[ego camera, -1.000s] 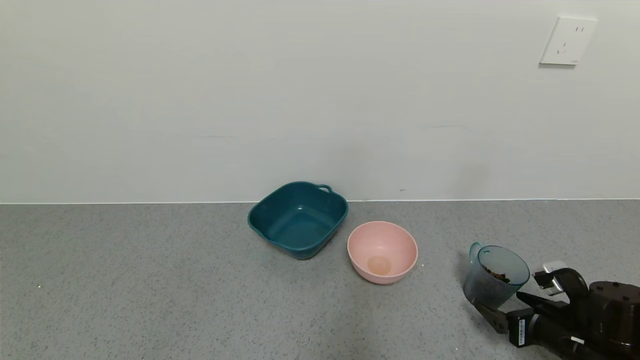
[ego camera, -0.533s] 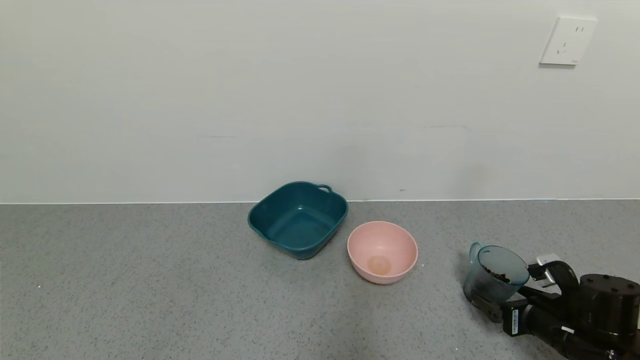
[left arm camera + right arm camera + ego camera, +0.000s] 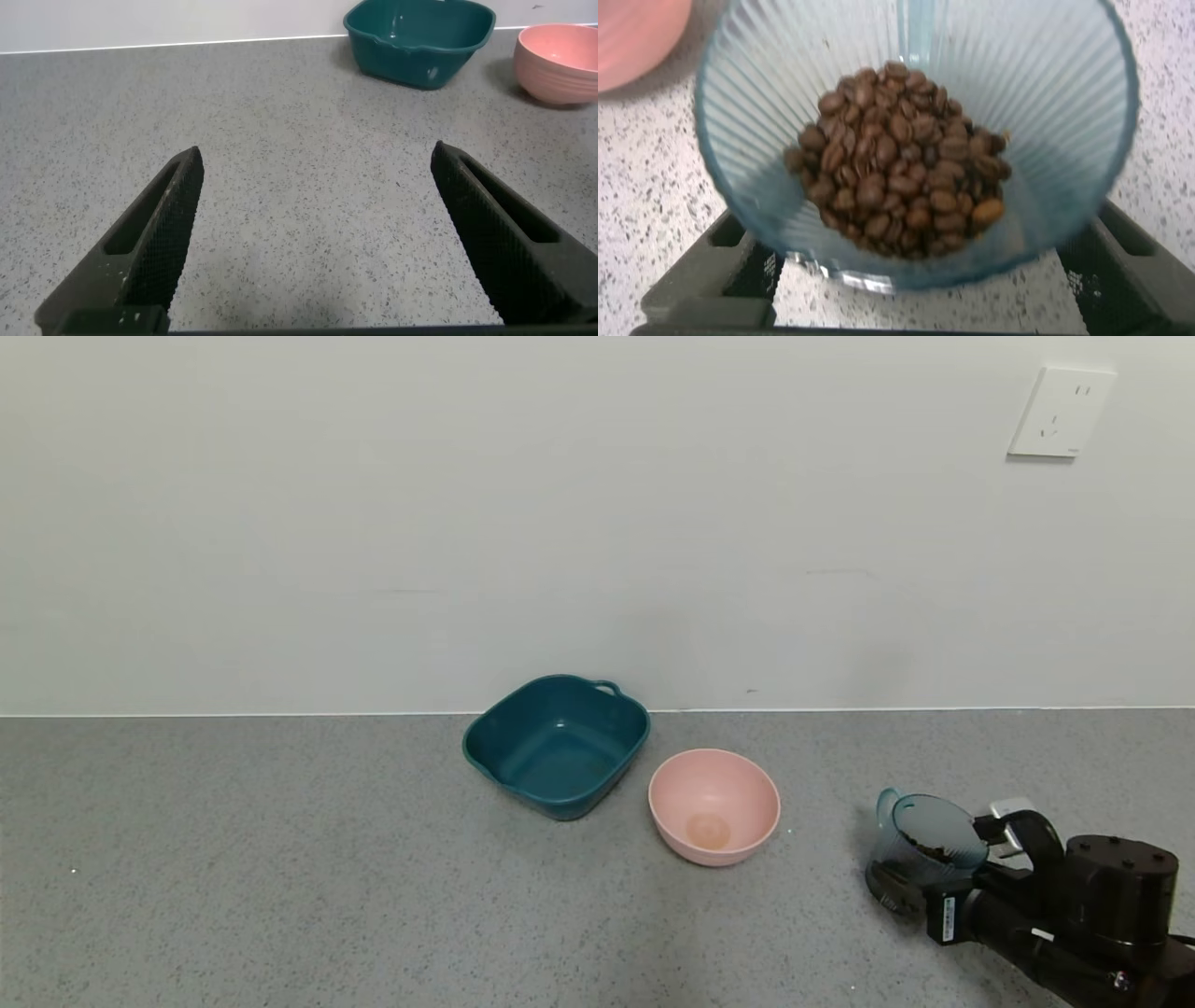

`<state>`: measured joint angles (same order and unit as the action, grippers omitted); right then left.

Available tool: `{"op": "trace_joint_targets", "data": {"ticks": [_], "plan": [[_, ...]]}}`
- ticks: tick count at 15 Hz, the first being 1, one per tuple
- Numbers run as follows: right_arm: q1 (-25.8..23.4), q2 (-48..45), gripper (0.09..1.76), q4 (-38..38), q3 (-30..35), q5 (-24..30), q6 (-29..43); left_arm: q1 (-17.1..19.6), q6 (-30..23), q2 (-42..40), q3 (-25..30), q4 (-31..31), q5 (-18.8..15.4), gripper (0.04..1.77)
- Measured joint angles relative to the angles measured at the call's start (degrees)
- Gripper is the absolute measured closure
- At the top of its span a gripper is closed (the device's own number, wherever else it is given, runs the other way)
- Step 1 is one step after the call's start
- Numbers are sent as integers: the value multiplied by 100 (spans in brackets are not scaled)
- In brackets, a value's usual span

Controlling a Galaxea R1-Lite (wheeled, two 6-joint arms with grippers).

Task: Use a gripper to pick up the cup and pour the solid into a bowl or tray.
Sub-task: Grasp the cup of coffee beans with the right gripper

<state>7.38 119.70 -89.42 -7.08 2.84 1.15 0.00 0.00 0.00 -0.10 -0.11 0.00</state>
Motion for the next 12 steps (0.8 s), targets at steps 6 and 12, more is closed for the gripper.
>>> {"op": "trace_joint_targets", "data": {"ticks": [6,12], "plan": [[22,63,14,0,-262,0,-18,-2,0,0,0,-5,0,6],[23,282,14,-2,-410,-6,-35,-2,0,0,0,0,0,6]]}}
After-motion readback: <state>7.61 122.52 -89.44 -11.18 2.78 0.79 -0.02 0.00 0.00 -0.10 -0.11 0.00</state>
